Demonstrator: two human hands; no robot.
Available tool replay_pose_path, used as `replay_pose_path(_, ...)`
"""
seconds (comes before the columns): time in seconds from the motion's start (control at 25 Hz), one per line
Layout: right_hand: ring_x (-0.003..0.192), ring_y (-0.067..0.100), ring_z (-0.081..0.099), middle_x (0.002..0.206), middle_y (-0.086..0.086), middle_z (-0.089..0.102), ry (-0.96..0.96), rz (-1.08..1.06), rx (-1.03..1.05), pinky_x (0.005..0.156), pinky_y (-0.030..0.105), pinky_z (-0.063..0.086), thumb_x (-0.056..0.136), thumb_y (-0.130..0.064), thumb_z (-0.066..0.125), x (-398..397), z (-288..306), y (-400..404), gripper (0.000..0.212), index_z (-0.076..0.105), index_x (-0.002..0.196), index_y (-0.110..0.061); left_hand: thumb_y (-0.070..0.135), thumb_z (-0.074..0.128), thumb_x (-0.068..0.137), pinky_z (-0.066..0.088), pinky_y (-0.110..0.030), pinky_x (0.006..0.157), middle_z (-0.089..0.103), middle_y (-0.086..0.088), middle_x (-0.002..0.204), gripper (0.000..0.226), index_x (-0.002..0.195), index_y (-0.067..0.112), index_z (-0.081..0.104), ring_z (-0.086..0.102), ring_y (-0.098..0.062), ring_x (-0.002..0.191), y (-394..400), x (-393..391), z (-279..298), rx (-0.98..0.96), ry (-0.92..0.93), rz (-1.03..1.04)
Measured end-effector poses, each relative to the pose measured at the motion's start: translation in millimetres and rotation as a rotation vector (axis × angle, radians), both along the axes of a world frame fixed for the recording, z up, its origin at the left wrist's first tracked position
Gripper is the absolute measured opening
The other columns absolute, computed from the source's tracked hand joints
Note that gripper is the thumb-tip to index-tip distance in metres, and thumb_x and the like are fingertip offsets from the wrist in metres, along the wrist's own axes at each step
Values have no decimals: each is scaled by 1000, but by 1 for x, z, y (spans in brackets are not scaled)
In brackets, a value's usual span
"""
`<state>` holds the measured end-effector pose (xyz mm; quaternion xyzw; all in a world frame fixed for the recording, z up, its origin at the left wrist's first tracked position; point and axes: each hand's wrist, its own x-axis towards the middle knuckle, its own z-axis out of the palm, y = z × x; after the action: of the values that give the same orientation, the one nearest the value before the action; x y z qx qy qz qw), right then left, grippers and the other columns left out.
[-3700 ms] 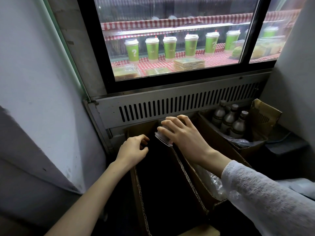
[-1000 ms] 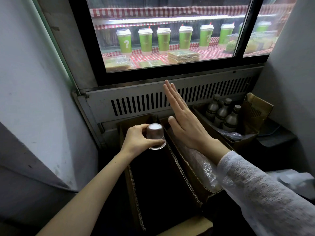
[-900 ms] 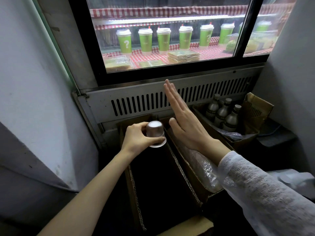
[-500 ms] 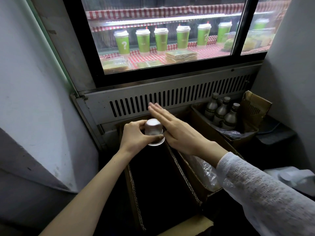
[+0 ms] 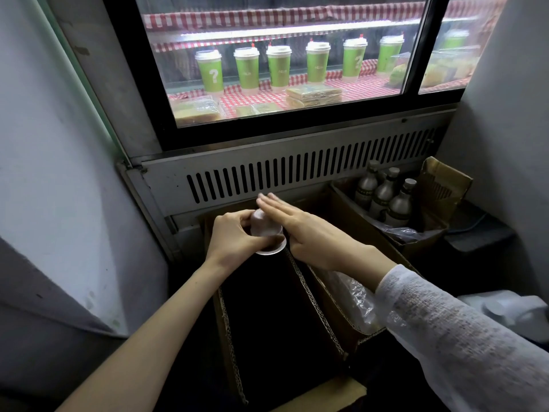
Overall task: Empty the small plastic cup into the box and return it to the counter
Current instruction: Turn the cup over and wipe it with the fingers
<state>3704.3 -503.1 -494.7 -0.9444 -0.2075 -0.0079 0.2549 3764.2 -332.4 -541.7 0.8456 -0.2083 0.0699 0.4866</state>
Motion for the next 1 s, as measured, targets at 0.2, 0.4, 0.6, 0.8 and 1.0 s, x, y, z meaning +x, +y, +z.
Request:
replay_pose_path(0.2,149,-1,-8,164,-13,-6,-261,-142,212,103,-4,22,70,15,37,-2,6,6,99,3,155,-24,45,92,55,53,-13,76,79,9,90,53,100,18,79,72,2,86,3,2,-5,65,-3,36)
replay_pose_path(0.4,149,9,13,164,-9,4,112,55,-159,115,20,24,74,9,44,-2,-12,3,94,9,155,-25,39,89,61,58,-24,78,79,4,94,53,108,18,77,73,-5,91,11,2,-5,156,-18,-26)
replay_pose_path(0.6,148,-1,-6,164,-10,0,44,22,-2,119,19,18,73,16,43,4,-7,-2,96,10,155,-22,46,90,58,54,-11,72,78,12,88,51,101,22,78,71,4,83,7,2,-4,131,-5,8)
replay_pose_path(0.8,150,3,0,164,-13,-1,-259,-162,260,105,8,35,69,16,38,0,-5,7,96,13,155,-21,46,92,56,55,-12,73,77,13,88,50,98,22,78,71,5,83,8,2,-2,101,8,62)
replay_pose_path(1.0,143,13,34,160,-14,21,-30,40,-10,95,13,33,71,9,45,3,-8,4,89,28,151,-28,44,90,58,47,-4,64,74,19,77,45,98,26,77,69,12,78,11,-1,3,65,-81,21)
